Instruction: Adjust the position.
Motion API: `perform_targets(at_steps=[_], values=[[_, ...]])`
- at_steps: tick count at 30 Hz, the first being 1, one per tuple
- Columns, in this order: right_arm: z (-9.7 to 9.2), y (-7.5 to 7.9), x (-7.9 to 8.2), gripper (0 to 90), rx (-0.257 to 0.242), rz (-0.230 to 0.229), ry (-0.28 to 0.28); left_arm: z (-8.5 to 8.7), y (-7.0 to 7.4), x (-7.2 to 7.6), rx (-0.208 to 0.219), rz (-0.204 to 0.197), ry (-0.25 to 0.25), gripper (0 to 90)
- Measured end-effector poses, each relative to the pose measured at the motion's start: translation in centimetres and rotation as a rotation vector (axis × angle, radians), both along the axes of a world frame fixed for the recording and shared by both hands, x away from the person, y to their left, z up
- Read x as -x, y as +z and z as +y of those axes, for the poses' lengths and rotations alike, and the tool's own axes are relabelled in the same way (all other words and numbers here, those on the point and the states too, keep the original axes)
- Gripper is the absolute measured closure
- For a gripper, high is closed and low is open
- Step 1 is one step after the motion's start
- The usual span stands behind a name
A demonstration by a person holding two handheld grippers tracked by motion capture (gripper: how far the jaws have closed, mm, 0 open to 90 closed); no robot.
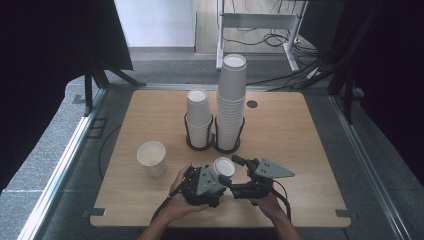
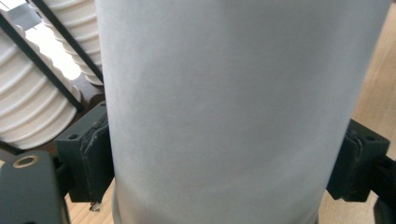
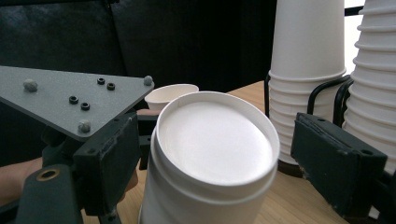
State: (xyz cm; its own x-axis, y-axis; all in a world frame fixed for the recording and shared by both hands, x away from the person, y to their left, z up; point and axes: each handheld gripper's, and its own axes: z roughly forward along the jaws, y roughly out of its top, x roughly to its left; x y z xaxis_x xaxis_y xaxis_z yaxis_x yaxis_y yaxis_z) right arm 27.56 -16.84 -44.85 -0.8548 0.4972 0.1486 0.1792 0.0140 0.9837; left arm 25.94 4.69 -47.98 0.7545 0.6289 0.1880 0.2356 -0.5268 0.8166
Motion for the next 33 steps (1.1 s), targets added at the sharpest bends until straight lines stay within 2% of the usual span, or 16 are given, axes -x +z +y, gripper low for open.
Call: perform_targets(at_steps=[11, 21, 33], values=[[-0.18, -0.29, -0.28, 16.2, 0.050, 0.032, 0.011, 0.25, 0.05, -0.11, -0.027, -0.020, 0.023, 12.4], [-0.24, -0.40, -0.35, 16.3, 0.058, 0.048, 0.031, 0.20, -0.13, -0.12, -0.066, -0.050, 0.048, 12.4], [-0.17, -0.64, -0.33, 16.7, 0.070, 0.053, 0.039, 0.61, -0.06, -0.34, -0.069, -0.054, 0.066, 12.4]])
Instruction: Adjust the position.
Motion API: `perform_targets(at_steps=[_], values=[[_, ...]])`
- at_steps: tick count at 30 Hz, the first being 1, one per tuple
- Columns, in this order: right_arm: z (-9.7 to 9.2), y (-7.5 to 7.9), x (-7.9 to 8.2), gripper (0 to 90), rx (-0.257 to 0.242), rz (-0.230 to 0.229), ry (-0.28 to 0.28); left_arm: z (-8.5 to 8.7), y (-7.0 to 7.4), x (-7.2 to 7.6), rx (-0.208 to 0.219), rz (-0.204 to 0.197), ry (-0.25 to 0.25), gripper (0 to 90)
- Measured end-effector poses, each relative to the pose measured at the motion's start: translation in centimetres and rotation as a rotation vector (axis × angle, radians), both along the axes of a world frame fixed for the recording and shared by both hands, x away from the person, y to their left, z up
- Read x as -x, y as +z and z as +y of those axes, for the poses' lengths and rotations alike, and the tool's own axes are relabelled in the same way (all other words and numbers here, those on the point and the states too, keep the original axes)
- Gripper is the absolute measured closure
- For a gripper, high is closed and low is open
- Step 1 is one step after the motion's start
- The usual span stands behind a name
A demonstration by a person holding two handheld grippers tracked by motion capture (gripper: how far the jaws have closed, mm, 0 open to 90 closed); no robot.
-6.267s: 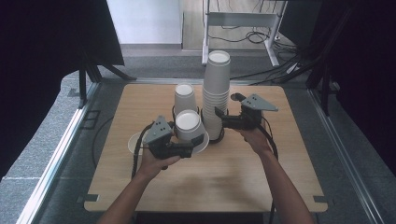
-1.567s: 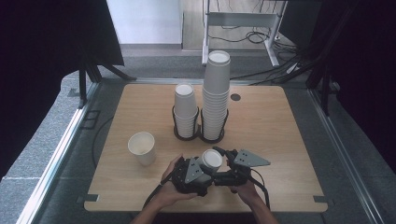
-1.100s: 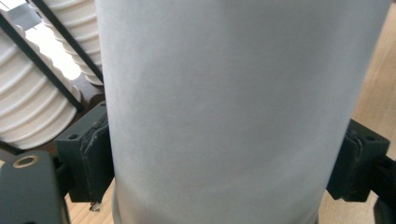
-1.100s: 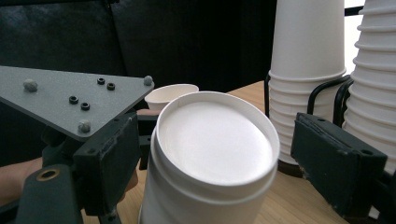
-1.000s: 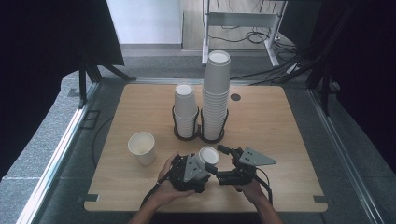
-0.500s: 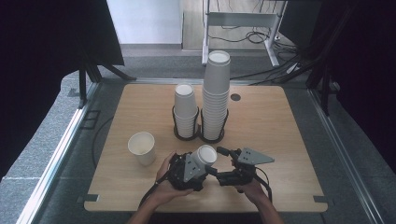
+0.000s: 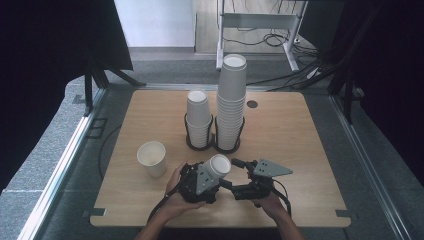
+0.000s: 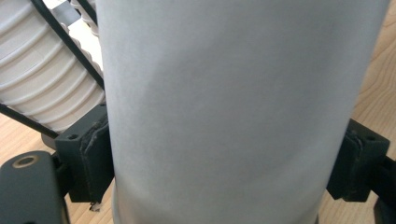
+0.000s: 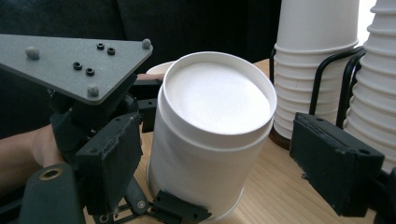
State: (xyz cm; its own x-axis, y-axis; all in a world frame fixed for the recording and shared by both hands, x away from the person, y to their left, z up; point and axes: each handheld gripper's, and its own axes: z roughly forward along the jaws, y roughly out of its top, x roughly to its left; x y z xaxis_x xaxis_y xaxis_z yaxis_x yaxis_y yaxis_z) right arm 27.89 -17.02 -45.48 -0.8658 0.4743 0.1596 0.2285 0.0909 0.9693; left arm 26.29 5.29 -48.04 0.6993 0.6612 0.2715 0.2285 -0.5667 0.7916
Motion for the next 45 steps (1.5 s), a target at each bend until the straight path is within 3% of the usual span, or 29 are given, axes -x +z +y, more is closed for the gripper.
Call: perform_targets(at_steps=[10, 35, 45], values=[[0.2, -0.2, 0.1, 16.8, 0.011, 0.001, 0.005, 0.1, 0.1, 0.0, 0.007, -0.006, 0.010, 12.4], [1.0, -1.0, 0.1, 17.8, 0.058, 0.013, 0.022, 0.1, 0.1, 0.0, -0.031, -0.030, 0.028, 12.4], [1.2, -0.9, 0.1, 18.1, 0.052, 0.011, 0.026, 0.0, 0.2, 0.1, -0.053, -0.048, 0.038, 12.4]])
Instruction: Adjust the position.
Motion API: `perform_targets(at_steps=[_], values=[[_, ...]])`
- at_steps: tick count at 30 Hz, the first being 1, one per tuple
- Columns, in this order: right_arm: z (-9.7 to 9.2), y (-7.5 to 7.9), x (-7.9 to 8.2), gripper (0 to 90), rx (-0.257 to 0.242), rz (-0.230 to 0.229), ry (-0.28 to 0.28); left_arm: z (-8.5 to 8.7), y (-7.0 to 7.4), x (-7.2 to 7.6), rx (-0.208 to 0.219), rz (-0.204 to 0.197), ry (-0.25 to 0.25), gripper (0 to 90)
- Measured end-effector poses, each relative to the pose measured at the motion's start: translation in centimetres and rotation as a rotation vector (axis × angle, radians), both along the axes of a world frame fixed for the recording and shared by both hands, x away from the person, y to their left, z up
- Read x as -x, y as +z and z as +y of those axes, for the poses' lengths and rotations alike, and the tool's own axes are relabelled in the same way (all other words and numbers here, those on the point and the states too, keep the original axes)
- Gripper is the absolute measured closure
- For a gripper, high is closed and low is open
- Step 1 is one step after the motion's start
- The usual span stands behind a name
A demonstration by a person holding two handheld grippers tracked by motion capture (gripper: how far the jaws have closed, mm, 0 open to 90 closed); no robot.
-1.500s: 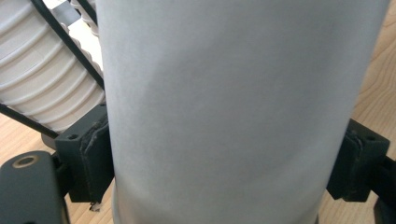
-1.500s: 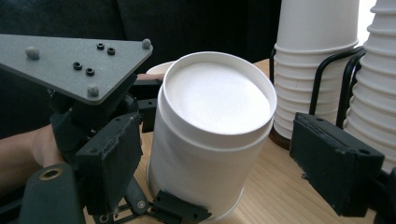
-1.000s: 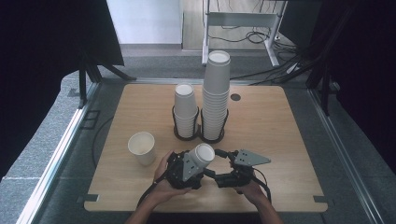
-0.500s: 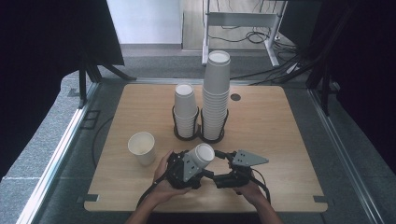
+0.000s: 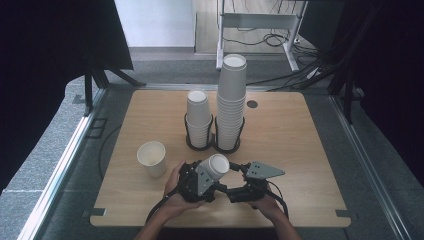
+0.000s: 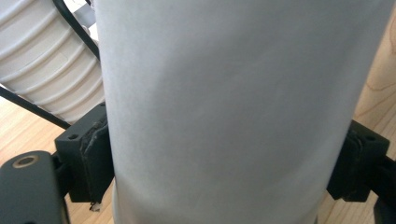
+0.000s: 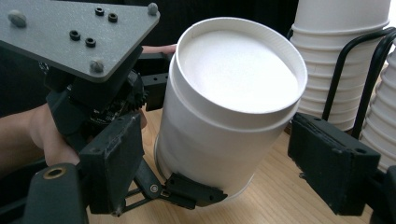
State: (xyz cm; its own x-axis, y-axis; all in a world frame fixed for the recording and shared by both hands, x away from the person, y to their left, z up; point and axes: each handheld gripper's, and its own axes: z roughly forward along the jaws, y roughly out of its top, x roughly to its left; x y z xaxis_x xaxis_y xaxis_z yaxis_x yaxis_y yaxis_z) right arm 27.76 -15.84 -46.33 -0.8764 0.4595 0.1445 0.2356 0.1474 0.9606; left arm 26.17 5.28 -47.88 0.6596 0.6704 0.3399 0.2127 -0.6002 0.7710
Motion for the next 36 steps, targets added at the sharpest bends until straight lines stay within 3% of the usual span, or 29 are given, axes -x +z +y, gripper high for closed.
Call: perform_targets(at_steps=[11, 23, 36], values=[[-0.04, -0.26, -0.02, 18.1, 0.016, 0.017, 0.007, 0.18, 0.13, 0.01, -0.011, -0.020, 0.014, 12.4], [0.10, -0.35, -0.03, 18.3, 0.019, 0.016, 0.016, -0.19, 0.02, 0.27, -0.060, -0.055, 0.019, 12.4], [0.42, -0.65, -0.02, 18.3, 0.034, 0.019, 0.022, -0.13, 0.06, 0.27, -0.066, -0.060, 0.024, 12.4]])
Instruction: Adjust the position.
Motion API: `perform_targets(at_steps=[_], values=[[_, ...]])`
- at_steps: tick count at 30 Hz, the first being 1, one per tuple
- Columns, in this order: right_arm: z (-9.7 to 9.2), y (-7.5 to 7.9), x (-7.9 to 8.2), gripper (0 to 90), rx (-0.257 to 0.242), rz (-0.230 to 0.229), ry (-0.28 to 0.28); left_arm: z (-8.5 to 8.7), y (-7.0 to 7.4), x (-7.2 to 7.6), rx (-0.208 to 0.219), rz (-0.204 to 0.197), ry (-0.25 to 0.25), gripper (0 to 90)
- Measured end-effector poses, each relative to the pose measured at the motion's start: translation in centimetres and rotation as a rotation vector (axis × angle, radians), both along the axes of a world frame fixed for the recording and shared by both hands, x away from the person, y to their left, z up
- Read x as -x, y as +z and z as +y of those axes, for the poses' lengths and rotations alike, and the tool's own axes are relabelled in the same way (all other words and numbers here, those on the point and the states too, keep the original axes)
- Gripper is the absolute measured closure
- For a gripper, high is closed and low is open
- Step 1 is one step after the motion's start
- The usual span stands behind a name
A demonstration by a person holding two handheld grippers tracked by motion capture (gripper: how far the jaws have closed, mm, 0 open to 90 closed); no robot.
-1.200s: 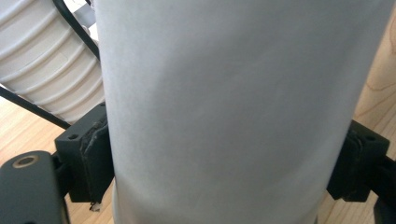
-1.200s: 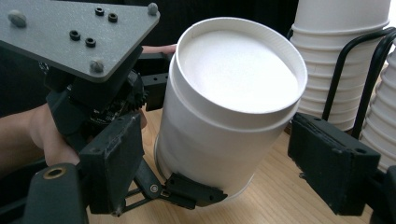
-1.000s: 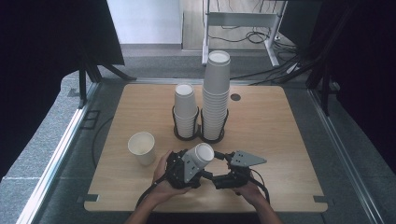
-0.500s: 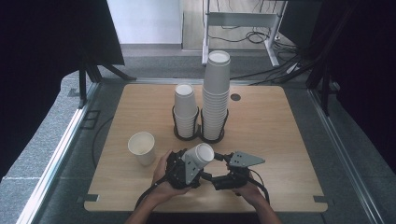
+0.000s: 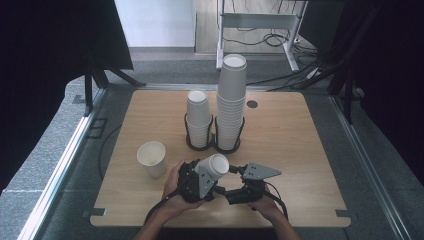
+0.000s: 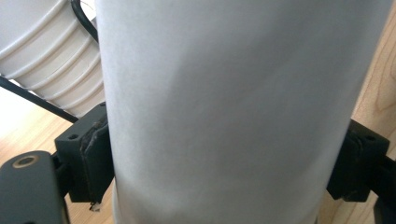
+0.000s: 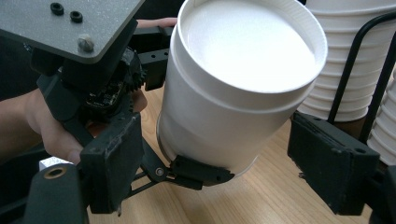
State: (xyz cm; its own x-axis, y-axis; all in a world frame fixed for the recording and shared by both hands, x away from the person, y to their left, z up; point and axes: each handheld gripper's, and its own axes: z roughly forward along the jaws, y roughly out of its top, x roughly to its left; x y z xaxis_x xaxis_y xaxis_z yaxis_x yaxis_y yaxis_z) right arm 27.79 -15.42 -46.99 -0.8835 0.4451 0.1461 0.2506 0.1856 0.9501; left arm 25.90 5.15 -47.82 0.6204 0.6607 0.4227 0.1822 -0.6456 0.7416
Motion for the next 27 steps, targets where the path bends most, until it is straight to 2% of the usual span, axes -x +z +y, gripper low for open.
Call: perform_targets(at_steps=[14, 27], values=[[-0.04, 0.03, -0.02, 18.2, -0.003, 0.002, -0.003, -0.07, -0.03, 0.03, -0.030, -0.018, 0.015, 12.6], [-0.76, 0.69, -0.18, 16.3, -0.002, -0.010, -0.021, -0.32, -0.28, 0.10, -0.088, -0.060, 0.020, 12.6]])
